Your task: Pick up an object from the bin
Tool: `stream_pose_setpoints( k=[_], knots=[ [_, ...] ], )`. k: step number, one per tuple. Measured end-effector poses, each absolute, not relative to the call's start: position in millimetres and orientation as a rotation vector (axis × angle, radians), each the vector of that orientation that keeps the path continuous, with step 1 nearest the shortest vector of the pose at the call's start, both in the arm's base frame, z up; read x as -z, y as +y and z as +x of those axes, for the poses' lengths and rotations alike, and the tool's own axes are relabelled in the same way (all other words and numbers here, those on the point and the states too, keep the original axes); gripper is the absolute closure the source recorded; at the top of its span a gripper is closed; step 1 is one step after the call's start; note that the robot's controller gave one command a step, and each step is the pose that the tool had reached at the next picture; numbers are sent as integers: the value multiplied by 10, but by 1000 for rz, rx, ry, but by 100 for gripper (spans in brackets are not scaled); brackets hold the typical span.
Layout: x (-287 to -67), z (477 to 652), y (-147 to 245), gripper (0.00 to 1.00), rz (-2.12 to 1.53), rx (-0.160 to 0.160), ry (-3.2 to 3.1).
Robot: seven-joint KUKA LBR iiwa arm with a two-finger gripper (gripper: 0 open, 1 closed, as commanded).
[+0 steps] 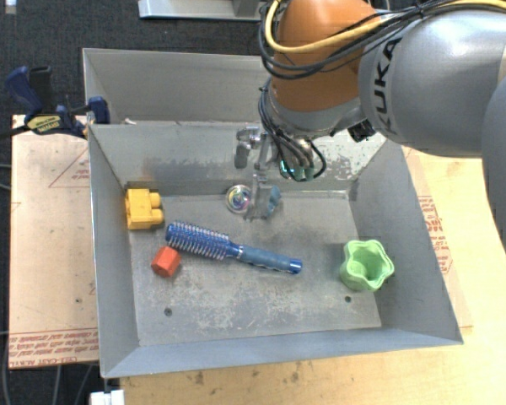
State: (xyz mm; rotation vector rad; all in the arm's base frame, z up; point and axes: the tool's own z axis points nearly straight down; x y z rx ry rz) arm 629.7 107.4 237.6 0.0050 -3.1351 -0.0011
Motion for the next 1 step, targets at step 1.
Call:
stream_pose_setpoints(
  k=[1],
  knots=[
    [-902, 5910, 1496, 0, 253, 2, -3126]
  ],
)
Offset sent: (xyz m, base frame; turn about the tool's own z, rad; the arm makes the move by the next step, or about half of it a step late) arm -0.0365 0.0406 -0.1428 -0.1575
